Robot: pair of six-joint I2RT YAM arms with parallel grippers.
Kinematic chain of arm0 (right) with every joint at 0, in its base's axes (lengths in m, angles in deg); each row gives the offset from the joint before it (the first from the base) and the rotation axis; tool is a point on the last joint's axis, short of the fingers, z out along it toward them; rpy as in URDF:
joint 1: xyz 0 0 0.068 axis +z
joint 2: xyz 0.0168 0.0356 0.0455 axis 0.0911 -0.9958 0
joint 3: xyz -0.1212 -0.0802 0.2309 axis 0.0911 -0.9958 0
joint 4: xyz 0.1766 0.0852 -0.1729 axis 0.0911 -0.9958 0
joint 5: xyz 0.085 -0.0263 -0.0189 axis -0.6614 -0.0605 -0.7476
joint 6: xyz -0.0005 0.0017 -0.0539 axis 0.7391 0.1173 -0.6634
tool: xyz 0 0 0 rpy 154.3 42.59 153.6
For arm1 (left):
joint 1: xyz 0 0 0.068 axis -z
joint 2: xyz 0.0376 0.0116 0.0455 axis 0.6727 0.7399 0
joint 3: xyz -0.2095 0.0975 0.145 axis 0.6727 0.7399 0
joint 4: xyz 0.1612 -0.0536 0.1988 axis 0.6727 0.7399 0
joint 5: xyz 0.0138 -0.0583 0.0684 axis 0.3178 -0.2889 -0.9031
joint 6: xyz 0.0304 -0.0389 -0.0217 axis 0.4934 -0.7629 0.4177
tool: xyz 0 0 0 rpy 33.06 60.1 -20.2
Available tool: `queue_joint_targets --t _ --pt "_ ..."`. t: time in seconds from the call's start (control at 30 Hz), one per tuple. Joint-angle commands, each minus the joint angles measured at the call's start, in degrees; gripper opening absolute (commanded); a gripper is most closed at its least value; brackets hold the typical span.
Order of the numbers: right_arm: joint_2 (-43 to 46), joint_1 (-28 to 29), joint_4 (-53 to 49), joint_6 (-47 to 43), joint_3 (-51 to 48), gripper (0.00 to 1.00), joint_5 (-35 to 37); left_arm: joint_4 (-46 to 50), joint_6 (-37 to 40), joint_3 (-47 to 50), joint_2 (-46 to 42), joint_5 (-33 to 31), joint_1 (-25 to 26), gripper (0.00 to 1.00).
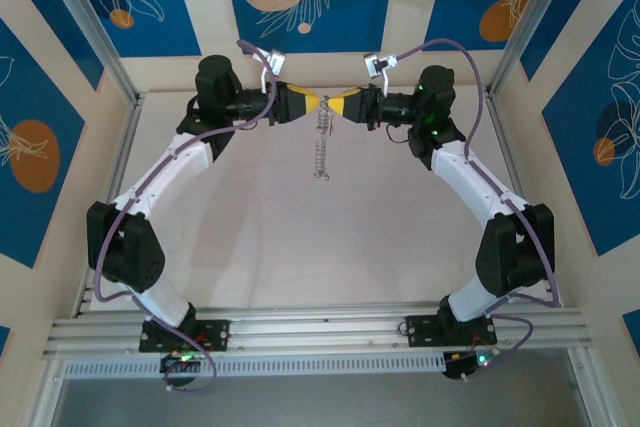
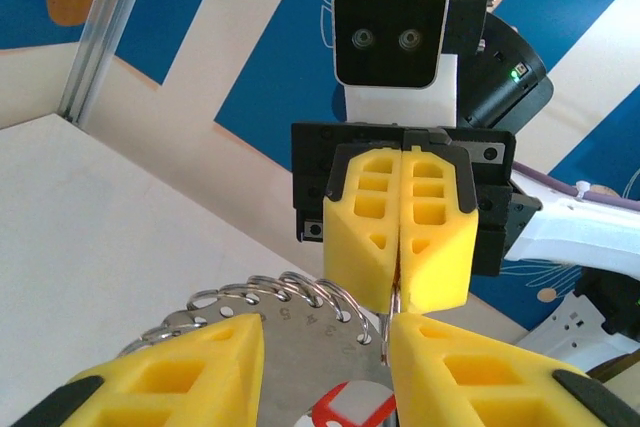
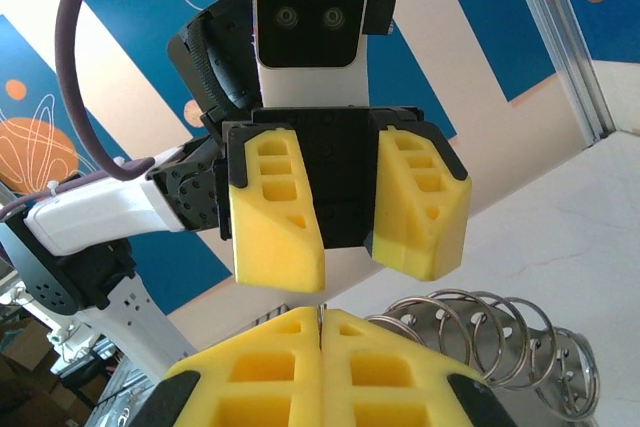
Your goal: Put the keys on the keyring
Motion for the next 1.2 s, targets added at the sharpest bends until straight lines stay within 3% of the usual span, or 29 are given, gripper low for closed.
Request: queue_joint_targets --t 0.0,0.57,0.97,1.1,1.17 --pt "-1.02 0.71 2.55 0.77 2.62 0.00 -0.45 -0.93 0.47 -1.08 0.70 2.40 -0.20 0.37" --pt "-2.24 1.18 2.21 0.50 3.67 0.00 0.28 -6.56 -3.40 -1.78 1.93 6.65 1.29 0.26" --pt "-2.14 1.25 1.29 -0.29 3.35 0.00 0.27 -8.45 -4.42 -2.39 2.21 7.47 1.95 0.01" --pt "-2.11 1.15 0.98 -0.23 3.46 0.00 0.12 -9.97 -5.35 -2.30 2.25 7.46 2.16 0.00" --pt "-1.62 0.76 1.03 0.18 3.28 0.09 0.46 -11.00 -5.81 -1.88 2.11 6.74 2.16 0.00"
